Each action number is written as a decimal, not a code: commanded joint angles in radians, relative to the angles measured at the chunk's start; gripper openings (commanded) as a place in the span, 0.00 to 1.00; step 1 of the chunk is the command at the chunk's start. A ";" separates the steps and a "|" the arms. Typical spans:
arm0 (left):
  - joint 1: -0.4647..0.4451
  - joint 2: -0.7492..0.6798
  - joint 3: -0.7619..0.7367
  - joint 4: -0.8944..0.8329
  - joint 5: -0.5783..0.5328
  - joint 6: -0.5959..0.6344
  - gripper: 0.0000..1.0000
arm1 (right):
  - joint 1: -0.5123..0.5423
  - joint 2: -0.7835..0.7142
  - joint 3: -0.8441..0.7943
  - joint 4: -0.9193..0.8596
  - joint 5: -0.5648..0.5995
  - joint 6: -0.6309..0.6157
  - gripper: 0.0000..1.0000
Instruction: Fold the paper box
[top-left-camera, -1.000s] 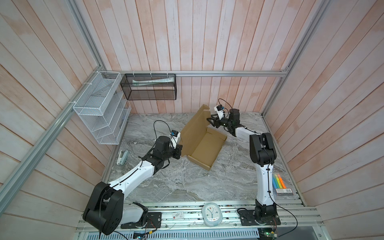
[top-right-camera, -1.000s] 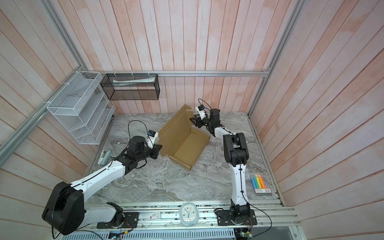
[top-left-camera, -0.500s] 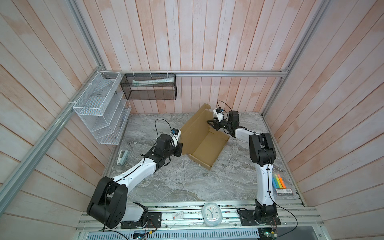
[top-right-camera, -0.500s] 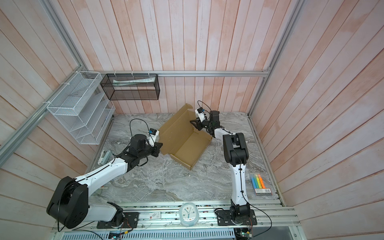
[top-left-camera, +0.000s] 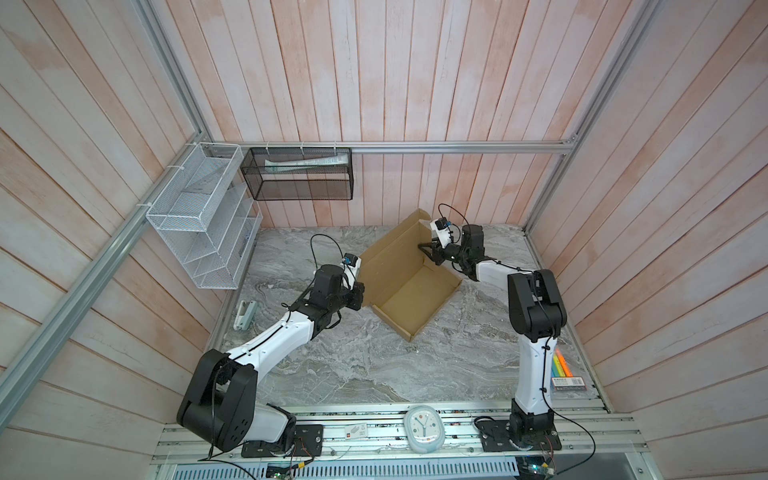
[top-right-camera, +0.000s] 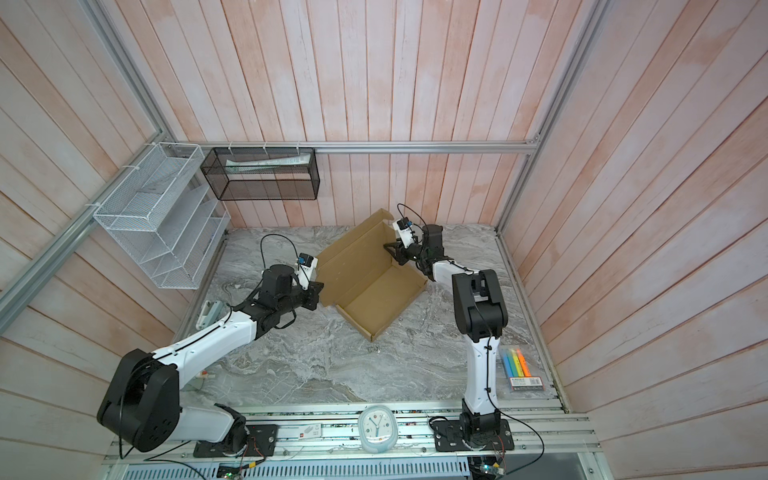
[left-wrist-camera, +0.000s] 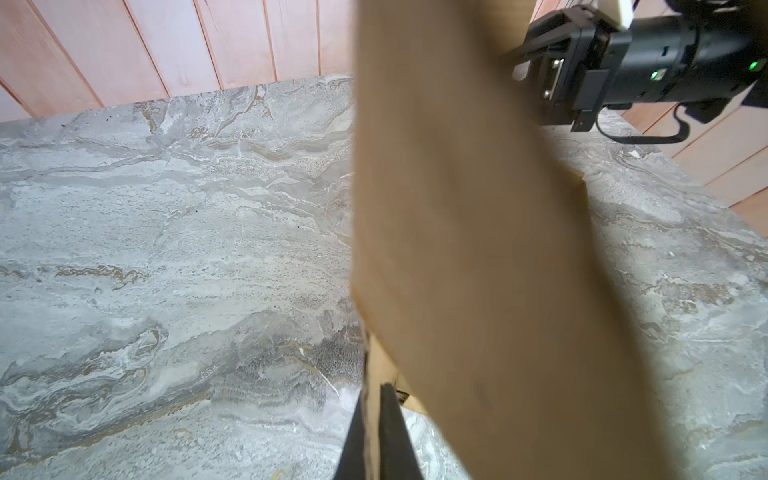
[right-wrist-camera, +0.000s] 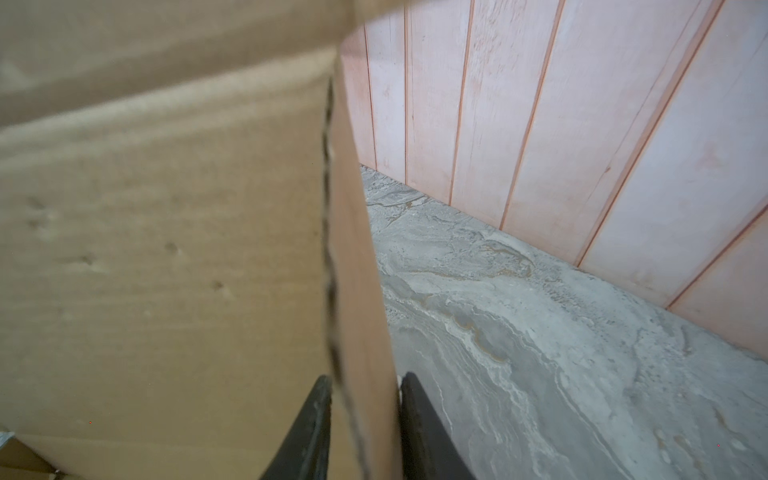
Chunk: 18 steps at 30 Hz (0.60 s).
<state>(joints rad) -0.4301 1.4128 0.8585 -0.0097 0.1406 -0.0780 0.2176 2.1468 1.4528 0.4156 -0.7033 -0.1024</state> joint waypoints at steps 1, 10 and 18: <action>0.004 -0.001 0.032 -0.012 -0.011 0.034 0.00 | 0.015 -0.056 -0.020 0.026 0.050 -0.024 0.27; 0.004 -0.010 0.049 -0.027 -0.032 0.040 0.00 | 0.038 -0.123 -0.100 0.046 0.134 -0.035 0.15; 0.018 0.027 0.092 -0.001 -0.053 0.007 0.01 | 0.087 -0.215 -0.196 0.041 0.275 -0.056 0.07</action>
<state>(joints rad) -0.4187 1.4185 0.9001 -0.0589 0.0925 -0.0578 0.2588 1.9934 1.2919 0.4488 -0.4728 -0.1406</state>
